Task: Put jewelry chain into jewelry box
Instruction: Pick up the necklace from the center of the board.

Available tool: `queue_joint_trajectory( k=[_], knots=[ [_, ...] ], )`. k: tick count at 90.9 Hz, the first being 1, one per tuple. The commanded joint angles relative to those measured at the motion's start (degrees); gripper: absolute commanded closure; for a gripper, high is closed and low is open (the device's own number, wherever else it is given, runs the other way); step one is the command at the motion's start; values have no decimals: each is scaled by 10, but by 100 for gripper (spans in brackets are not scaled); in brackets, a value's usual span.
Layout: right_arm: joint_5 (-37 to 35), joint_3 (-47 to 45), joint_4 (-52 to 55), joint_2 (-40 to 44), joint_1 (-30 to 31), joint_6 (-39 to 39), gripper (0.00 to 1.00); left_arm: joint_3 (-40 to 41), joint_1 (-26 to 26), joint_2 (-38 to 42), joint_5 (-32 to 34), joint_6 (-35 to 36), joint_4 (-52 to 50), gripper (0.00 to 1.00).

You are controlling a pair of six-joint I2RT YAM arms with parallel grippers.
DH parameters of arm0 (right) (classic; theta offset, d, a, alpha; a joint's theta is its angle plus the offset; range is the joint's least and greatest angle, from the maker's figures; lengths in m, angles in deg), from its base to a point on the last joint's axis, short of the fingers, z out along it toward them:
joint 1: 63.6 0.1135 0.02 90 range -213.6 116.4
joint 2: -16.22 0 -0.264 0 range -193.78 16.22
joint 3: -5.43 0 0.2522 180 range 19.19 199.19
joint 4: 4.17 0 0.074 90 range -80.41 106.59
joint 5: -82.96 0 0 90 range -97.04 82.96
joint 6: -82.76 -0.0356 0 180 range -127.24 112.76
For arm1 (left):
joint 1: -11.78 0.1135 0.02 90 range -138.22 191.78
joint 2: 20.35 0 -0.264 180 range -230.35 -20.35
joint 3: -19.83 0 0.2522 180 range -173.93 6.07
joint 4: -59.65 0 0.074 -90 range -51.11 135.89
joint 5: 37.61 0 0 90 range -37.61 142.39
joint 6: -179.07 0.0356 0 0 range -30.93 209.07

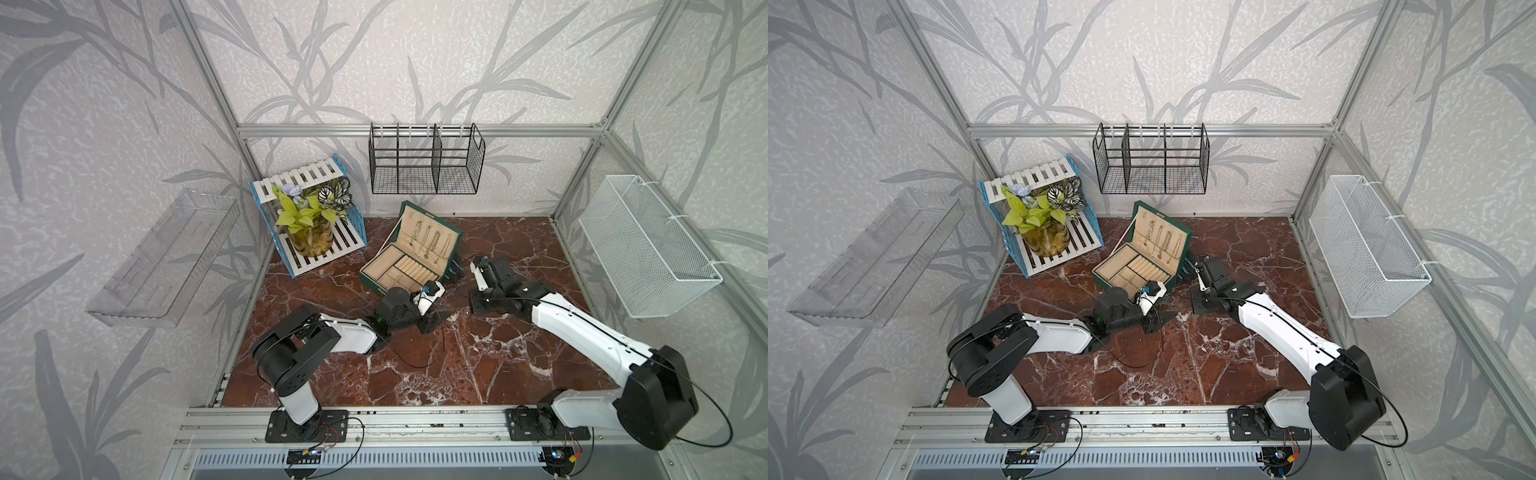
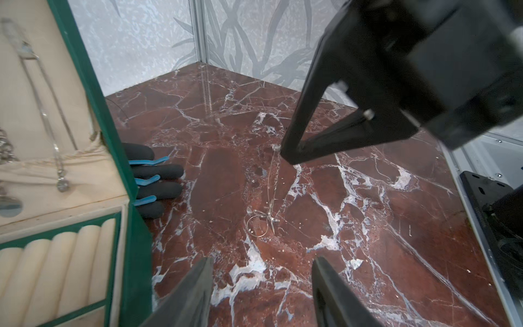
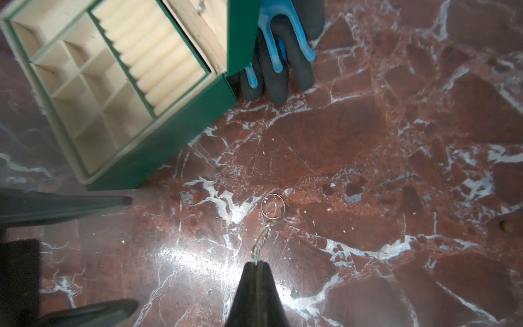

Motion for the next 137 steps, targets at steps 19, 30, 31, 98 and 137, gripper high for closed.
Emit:
queue_joint_trajectory(
  k=[19, 30, 31, 98, 137],
  knots=[
    [26, -16, 3, 70, 4, 30, 100, -68, -12, -78, -40, 1, 18, 54],
    [34, -22, -8, 90, 4, 32, 100, -84, -13, -102, -44, -4, 19, 58],
    [35, -23, -10, 91, 4, 32, 100, -85, -13, -103, -45, -5, 20, 59],
    [50, -19, -17, 93, 4, 26, 100, -150, -20, -154, -66, 51, -41, 65],
    [40, -26, -19, 95, 4, 22, 100, -153, -26, -151, -58, 57, -47, 93]
  ],
)
